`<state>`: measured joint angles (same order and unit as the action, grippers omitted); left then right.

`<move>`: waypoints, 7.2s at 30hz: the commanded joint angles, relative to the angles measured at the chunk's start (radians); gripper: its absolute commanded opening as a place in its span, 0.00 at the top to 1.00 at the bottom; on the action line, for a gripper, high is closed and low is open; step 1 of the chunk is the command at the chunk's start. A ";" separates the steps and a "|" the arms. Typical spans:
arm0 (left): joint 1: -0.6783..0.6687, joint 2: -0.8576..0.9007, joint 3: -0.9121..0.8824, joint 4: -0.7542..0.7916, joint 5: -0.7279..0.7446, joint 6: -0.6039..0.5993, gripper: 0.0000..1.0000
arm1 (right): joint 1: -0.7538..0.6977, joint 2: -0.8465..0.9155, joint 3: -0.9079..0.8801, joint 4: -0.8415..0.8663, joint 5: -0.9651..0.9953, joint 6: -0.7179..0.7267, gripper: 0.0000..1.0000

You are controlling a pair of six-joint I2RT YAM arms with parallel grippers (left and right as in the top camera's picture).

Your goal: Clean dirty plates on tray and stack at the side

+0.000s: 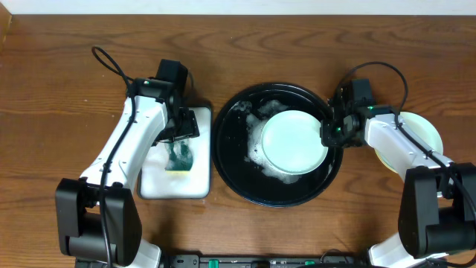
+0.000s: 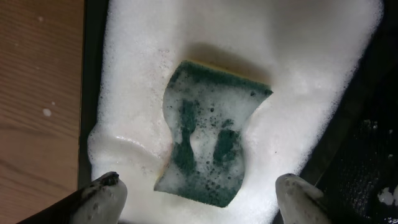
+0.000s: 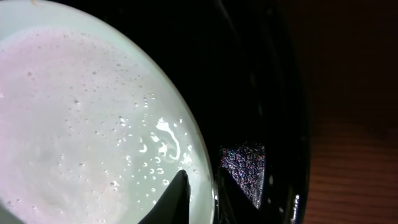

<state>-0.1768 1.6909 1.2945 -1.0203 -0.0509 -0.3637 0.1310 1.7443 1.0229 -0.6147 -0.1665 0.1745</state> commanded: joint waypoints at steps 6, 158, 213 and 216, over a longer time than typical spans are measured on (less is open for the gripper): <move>0.003 -0.003 0.005 -0.002 -0.001 0.005 0.17 | 0.007 0.064 -0.012 0.008 0.012 0.008 0.87; 0.003 -0.003 0.005 -0.002 -0.001 0.005 0.17 | -0.846 -0.280 0.009 -0.159 -0.018 0.245 0.99; 0.003 -0.003 0.005 -0.002 -0.001 0.005 0.17 | 0.157 -0.831 0.011 -0.040 -0.155 -0.105 0.01; 0.003 -0.003 0.005 -0.002 -0.001 0.005 0.17 | 0.126 -0.898 0.009 -0.044 -0.126 -0.187 0.01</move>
<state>-0.1768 1.6909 1.2945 -1.0206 -0.0509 -0.3634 0.2825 0.9138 1.0275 -0.6594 -0.3370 0.0845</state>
